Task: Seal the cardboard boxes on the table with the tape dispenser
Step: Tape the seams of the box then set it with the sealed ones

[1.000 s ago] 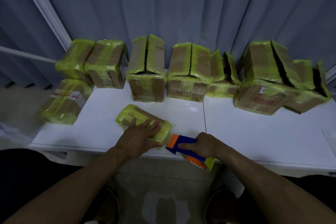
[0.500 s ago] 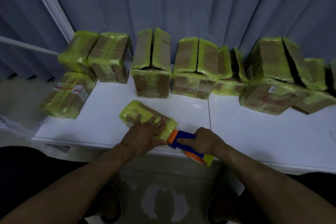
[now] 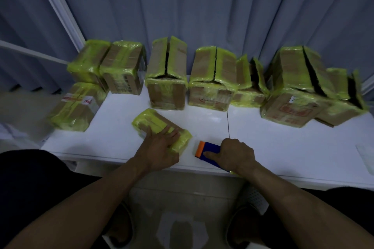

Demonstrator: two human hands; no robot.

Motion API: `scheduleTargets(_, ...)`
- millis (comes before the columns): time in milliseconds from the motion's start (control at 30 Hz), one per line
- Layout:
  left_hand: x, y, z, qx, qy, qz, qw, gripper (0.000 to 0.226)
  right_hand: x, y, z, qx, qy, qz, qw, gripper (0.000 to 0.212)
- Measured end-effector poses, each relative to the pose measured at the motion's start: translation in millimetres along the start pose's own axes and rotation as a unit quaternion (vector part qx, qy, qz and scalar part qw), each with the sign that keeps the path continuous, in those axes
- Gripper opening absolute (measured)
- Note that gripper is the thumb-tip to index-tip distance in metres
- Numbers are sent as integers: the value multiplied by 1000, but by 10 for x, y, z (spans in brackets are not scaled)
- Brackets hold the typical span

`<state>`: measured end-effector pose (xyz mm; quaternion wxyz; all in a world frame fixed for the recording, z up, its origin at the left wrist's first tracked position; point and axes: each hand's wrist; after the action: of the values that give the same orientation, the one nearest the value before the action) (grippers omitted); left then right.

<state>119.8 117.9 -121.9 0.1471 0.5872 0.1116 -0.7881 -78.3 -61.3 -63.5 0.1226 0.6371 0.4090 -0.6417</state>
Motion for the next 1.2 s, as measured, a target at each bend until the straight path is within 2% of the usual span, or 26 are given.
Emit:
scheduleTargets(67,8,-46,67,-17,24,50,998,82,-22,-22,117,13,50,2,999,67)
scheduleTargets(167,41,-106,208,-92,18,54,994,84,-65,-115,220,9,104,15,994,67)
scheduleTargets(333,234,-138,151,-17,-50,132,990,66,-138,-310,243,-15,145,41,989,67)
scheduleTargets(467,319,-159,137,-5,-140,82,987,63,-220,-421,262,-43,188,46,980,61)
scheduleTargets(567,281,-122,108,6,-126,19,992,63,-237,-457,290,-76,227,34,970,51)
scheduleTargets(633,189,-103,88,13,-65,-29,997,69,-227,-466,290,-94,244,27,965,47)
scheduleTargets(700,70,-122,121,-31,-36,-57,997,79,-224,-461,269,-111,252,29,961,42)
scheduleTargets(733,-13,-142,174,-81,-78,-58,992,79,-223,-456,256,-117,257,32,959,41)
scheduleTargets(767,-129,-159,259,-143,-162,-36,976,74,-217,-445,247,-125,263,36,956,41)
scheduleTargets(800,-247,-167,341,-202,-259,4,944,63,-213,-432,236,-133,270,39,953,42)
scheduleTargets(867,-469,-208,466,-262,-401,60,876,35,-216,-425,196,-152,285,42,946,46)
scheduleTargets(967,-731,-378,598,-289,-522,38,802,16,-228,-448,115,-190,324,37,926,39)
scheduleTargets(1067,-903,-488,721,-311,-617,10,723,21,-227,-469,62,-219,359,27,907,35)
scheduleTargets(1133,-961,-507,768,-311,-635,0,707,23,-211,-468,41,-227,383,20,895,42)
scheduleTargets(1200,-974,-522,782,-311,-627,1,714,20,-221,-477,32,-230,408,12,883,35)
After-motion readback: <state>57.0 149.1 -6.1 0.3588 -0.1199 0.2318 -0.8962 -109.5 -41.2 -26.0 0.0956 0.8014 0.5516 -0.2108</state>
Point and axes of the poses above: each hand's wrist, its own y-axis towards the middle knuckle, its own x-axis out of the palm, z = x × y, and after that the axes turned 3 degrees about -x, right-handed
